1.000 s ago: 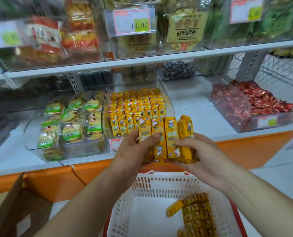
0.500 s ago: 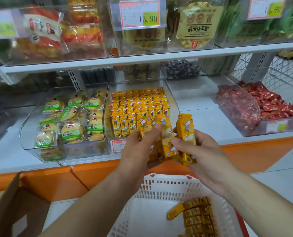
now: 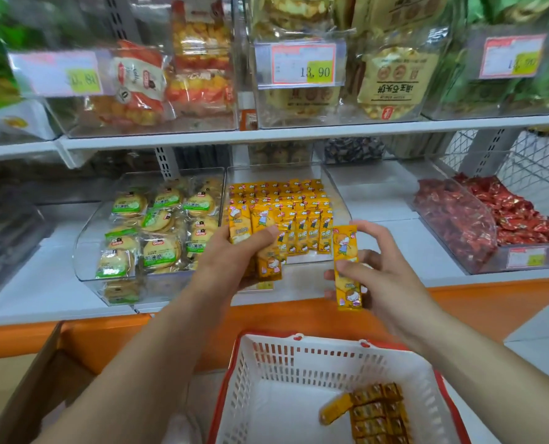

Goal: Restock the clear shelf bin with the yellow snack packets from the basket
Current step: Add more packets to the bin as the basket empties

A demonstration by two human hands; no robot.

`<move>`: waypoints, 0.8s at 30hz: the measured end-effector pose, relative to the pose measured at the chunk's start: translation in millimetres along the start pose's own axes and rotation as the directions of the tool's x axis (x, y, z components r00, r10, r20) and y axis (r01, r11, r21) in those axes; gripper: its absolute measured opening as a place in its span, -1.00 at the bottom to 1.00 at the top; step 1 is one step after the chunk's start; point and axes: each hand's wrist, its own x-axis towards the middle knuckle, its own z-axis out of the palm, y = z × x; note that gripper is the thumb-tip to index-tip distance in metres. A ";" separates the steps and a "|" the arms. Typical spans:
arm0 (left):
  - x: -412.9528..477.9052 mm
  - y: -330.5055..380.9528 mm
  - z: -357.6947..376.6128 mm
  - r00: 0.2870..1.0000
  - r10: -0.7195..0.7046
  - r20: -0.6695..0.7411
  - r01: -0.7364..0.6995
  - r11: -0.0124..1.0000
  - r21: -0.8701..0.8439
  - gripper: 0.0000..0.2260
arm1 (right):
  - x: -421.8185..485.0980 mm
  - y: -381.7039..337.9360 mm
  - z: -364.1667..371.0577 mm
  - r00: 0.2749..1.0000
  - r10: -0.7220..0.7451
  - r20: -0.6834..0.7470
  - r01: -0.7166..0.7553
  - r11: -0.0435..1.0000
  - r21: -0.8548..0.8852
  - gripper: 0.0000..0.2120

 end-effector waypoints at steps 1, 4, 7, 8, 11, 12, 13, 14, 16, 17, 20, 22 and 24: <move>3.1 3.5 -8.3 1.000 0.018 -0.025 -0.018 1.000 0.002 -0.67 | 9.8 -4.1 4.6 0.999 -0.052 0.016 0.053 0.994 -0.098 -0.54; 10.6 8.2 -27.8 0.995 0.038 -0.091 -0.040 0.999 -0.026 -0.63 | 49.3 -9.3 19.4 0.980 -0.197 0.025 0.194 0.925 -0.327 -0.57; 13.5 7.8 -40.0 0.995 0.041 -0.096 -0.044 0.999 -0.025 -0.63 | 95.1 -7.6 28.2 0.958 -0.287 -0.012 0.236 0.809 -0.539 -0.57; 14.3 7.0 -42.7 0.994 0.046 -0.095 -0.048 0.999 -0.018 -0.65 | 109.5 -4.7 29.4 0.959 -0.284 -0.016 0.222 0.783 -0.580 -0.57; 16.6 4.7 -46.8 0.995 0.050 -0.083 -0.047 0.998 0.035 -0.64 | 143.5 10.9 34.1 0.973 -0.230 0.002 0.156 0.651 -0.743 -0.59; 17.3 4.2 -46.6 0.997 0.041 -0.067 -0.038 0.998 0.041 -0.62 | 151.9 18.1 35.9 0.977 -0.211 0.014 0.142 0.607 -0.782 -0.60; 17.6 3.7 -46.7 0.998 0.031 -0.047 -0.029 0.999 0.041 -0.61 | 158.3 24.9 38.7 0.982 -0.189 0.025 0.134 0.587 -0.799 -0.60; 18.6 2.7 -46.9 0.999 0.026 -0.030 -0.025 0.999 0.042 -0.61 | 164.1 31.7 41.1 0.985 -0.169 0.038 0.130 0.574 -0.809 -0.61; 19.8 1.0 -47.4 1.000 0.024 -0.014 -0.023 0.999 0.046 -0.64 | 173.4 43.2 44.4 0.988 -0.147 0.055 0.127 0.543 -0.830 -0.62; 20.2 0.2 -47.9 1.000 0.026 -0.011 -0.025 0.999 0.042 -0.66 | 177.4 47.6 45.2 0.989 -0.139 0.051 0.119 0.537 -0.835 -0.62; 21.9 -1.2 -48.4 1.000 0.023 -0.004 -0.023 0.999 0.025 -0.66 | 186.8 56.6 47.4 0.995 -0.100 0.022 0.074 0.559 -0.826 -0.62; 22.2 -1.5 -47.8 1.000 0.013 0.002 -0.013 1.000 0.024 -0.63 | 191.0 59.0 48.0 0.996 -0.091 0.013 0.060 0.536 -0.842 -0.60; 22.6 -2.2 -46.7 1.000 0.008 0.003 -0.008 0.999 0.035 -0.60 | 188.7 56.2 47.3 0.997 -0.069 0.014 0.049 0.530 -0.847 -0.55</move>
